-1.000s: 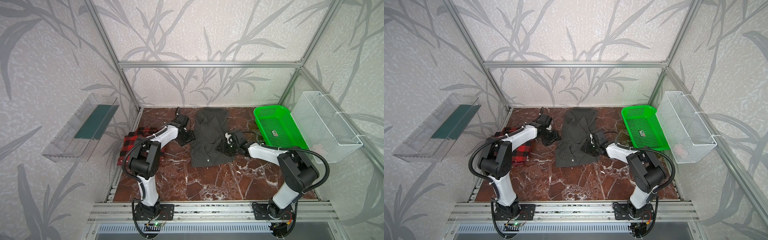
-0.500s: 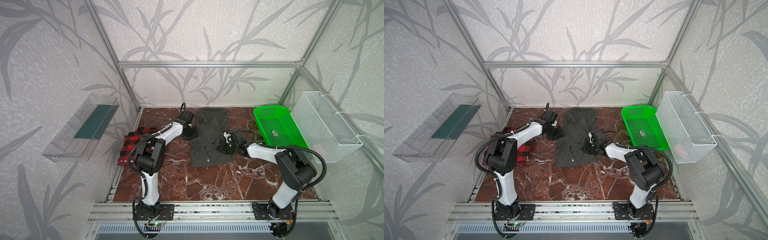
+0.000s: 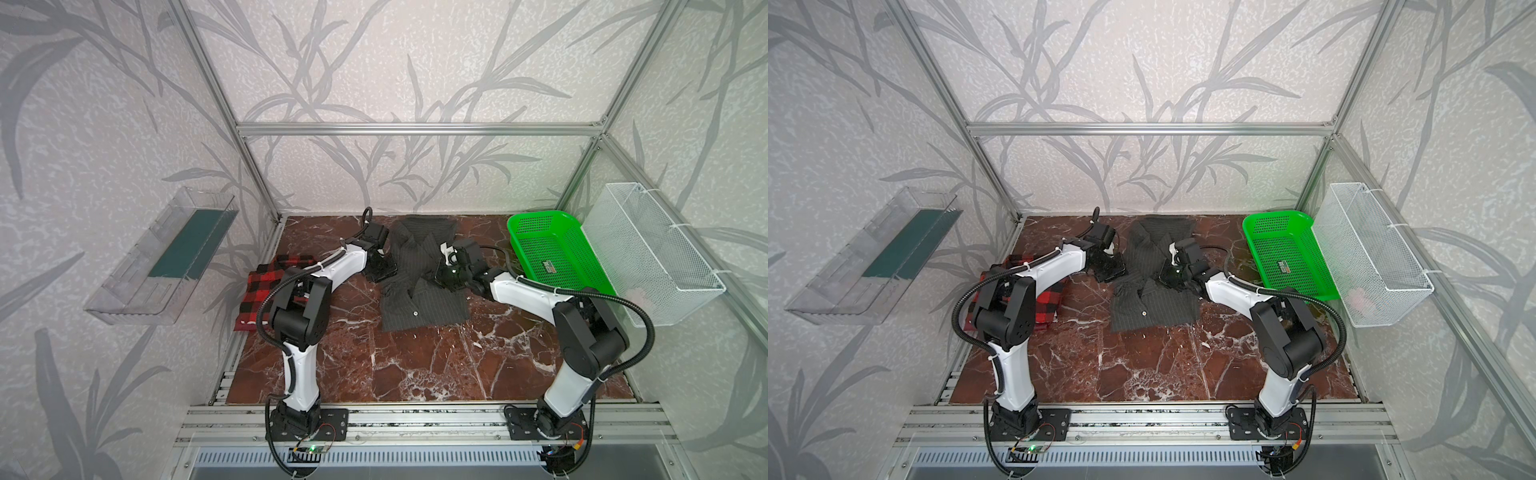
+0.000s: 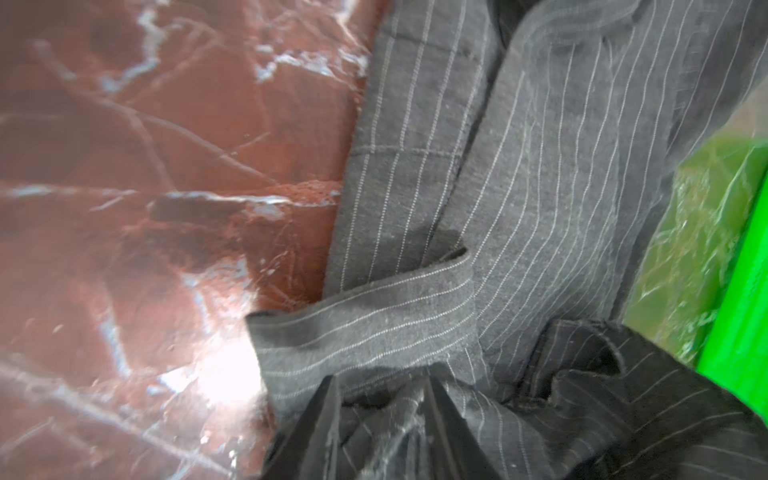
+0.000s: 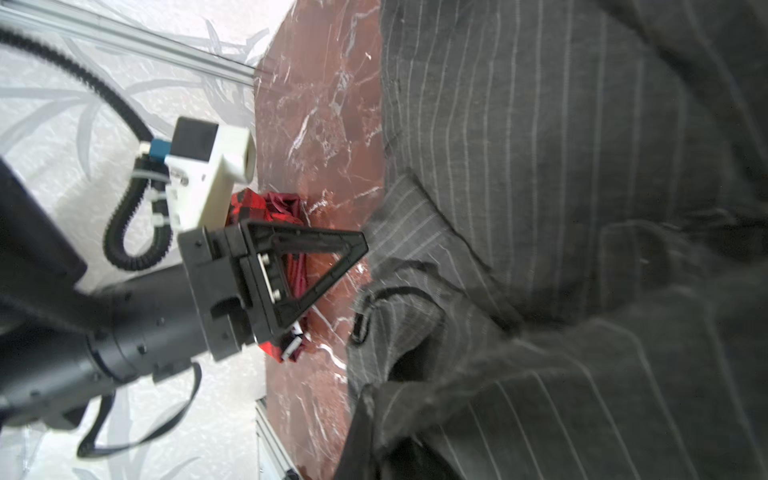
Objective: Fold and stack the long sleeve shirts
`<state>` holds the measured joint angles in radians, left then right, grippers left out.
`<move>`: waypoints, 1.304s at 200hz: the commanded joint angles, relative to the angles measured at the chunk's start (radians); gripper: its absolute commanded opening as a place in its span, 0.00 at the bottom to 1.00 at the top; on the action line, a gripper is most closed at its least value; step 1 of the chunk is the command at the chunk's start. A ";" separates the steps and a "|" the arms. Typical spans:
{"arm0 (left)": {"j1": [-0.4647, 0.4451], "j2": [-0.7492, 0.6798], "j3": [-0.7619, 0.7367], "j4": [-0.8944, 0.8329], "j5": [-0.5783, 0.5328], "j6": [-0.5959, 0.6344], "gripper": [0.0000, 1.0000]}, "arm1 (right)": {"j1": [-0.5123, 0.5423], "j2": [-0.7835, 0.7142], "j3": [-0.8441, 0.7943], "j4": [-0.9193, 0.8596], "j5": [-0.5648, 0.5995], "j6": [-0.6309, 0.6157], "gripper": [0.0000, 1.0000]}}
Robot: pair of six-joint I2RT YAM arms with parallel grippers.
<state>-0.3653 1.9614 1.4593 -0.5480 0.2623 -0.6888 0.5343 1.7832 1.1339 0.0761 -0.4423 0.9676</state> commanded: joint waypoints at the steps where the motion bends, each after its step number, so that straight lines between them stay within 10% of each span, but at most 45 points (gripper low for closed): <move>1: -0.001 -0.088 -0.037 -0.021 -0.042 0.002 0.43 | 0.009 0.071 0.072 -0.045 -0.001 0.043 0.19; 40: -0.001 -0.200 -0.135 -0.022 -0.069 0.000 0.58 | 0.003 0.134 0.129 -0.102 -0.006 0.040 0.49; 108: 0.005 -0.328 -0.353 0.033 -0.079 0.000 0.72 | -0.088 -0.070 0.098 -0.315 0.175 -0.282 0.59; 222: 0.014 -0.187 -0.343 0.229 0.022 0.030 0.60 | -0.197 0.067 -0.051 -0.042 -0.074 -0.399 0.57; 261: 0.014 -0.147 -0.328 0.237 0.027 0.028 0.40 | -0.190 0.083 -0.076 0.020 -0.084 -0.383 0.35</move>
<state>-0.3576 1.7977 1.1019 -0.3313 0.2771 -0.6701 0.3405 1.8599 1.0828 0.0063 -0.4950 0.5835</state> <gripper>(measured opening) 0.455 0.424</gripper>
